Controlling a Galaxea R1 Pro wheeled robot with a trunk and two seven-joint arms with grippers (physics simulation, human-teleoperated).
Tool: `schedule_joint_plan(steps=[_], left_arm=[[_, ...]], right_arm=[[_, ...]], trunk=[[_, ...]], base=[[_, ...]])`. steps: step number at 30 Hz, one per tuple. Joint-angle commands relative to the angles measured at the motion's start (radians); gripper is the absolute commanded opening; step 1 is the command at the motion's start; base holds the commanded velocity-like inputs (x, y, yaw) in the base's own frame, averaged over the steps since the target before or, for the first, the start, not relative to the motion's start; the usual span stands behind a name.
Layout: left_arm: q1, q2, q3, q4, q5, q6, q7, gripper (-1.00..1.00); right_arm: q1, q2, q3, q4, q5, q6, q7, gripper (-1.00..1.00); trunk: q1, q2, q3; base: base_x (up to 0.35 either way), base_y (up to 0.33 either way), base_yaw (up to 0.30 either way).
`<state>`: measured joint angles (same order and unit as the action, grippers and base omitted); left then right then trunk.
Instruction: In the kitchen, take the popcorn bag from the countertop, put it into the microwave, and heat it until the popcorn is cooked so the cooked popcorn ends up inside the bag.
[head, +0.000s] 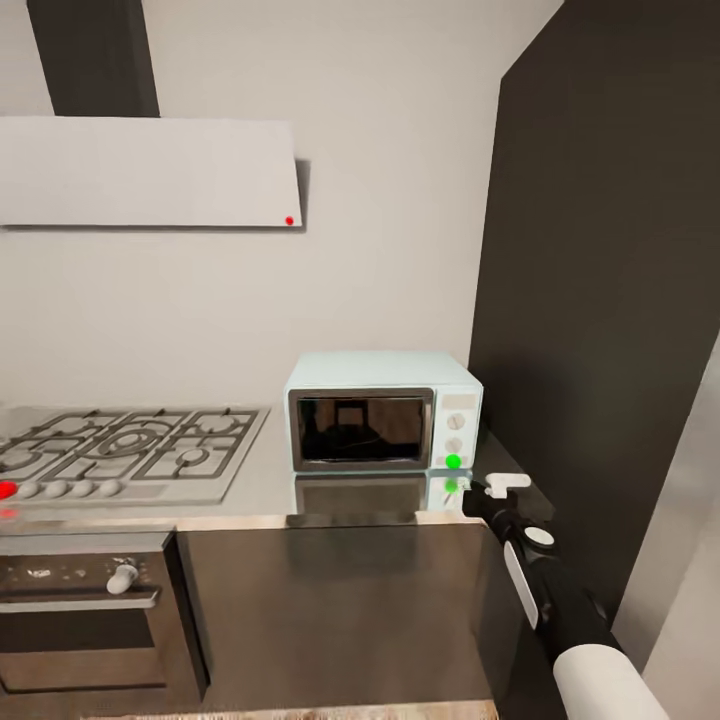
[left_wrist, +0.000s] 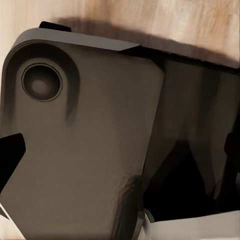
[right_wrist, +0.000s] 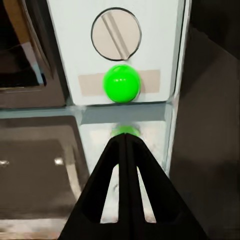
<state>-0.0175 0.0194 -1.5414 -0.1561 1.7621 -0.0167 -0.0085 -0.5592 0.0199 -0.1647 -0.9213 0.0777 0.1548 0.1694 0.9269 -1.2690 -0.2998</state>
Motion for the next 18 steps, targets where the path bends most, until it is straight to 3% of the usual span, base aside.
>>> schedule_joint_plan(steps=[1, 12, 14, 18], left_arm=[[-0.001, 0.001, -0.008, -0.002, 0.01, -0.002, -0.001, 1.0], [-0.001, 0.001, -0.009, -0.002, 0.01, -0.001, -0.001, 1.0], [-0.001, 0.002, -0.008, -0.002, 0.01, 0.0, -0.001, 1.0], [-0.001, 0.002, -0.008, -0.002, 0.011, 0.0, -0.001, 1.0]], right_arm=[[-0.001, 0.002, -0.006, -0.003, 0.008, 0.01, 0.01, -1.0], [-0.001, 0.003, -0.006, 0.006, 0.004, 0.014, 0.006, -1.0], [-0.001, 0.002, -0.006, 0.171, 0.004, 0.005, 0.0, -1.0], [-0.001, -0.014, -0.005, 0.365, 0.037, -0.003, 0.0, -1.0]], trunk=[[-0.001, -0.001, -0.001], [-0.001, -0.001, -0.001], [-0.001, -0.001, -0.001], [-0.001, -0.001, -0.001]], base=[[-0.329, 0.0, 0.0], [-0.343, 0.0, 0.0], [-0.172, 0.0, 0.0], [-0.019, 0.0, 0.0]])
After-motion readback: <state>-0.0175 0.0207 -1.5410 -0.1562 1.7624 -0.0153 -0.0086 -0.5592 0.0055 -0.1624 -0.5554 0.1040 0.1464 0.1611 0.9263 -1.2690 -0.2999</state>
